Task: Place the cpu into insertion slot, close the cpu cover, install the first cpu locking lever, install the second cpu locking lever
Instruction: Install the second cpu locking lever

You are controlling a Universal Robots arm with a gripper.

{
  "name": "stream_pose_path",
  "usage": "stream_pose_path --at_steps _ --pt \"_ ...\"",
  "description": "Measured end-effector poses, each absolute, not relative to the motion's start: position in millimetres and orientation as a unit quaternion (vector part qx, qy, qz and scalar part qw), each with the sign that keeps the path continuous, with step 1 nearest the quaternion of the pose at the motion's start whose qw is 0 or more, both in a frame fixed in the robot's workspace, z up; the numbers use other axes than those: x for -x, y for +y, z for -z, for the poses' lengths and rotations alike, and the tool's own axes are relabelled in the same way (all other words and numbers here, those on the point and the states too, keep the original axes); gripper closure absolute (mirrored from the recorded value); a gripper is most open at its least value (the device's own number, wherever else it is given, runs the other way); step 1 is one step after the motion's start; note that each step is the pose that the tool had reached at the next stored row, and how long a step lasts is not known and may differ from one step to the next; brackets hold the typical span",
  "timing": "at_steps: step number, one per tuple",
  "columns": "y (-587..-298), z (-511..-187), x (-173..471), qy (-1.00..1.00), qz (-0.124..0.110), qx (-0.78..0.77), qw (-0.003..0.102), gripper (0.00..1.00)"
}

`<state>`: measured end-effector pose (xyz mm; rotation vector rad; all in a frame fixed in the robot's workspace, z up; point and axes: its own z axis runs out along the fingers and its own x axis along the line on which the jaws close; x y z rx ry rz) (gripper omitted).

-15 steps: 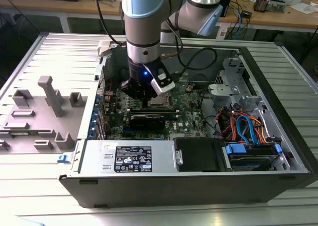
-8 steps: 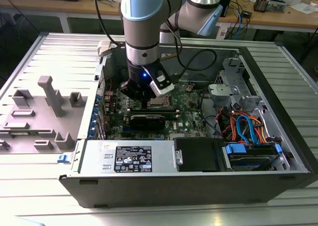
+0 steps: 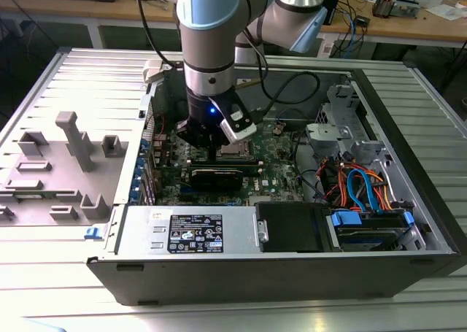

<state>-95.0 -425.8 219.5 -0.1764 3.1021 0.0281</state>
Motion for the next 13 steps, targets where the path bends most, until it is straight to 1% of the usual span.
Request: stream_pose_path --at_steps 2,3,4,5,13 --pt "-427.7 -219.4 95.1 0.998 -0.010 0.057 0.017 0.89" --pt "-428.0 -219.2 95.0 0.998 -0.014 0.057 0.017 0.89" --pt "-430.5 -217.3 95.0 0.998 -0.030 0.056 0.018 0.89" --pt "-432.0 -214.8 95.2 0.998 -0.036 0.056 0.019 0.89" --pt "-433.7 -209.5 95.9 0.996 -0.059 0.056 0.022 0.89"
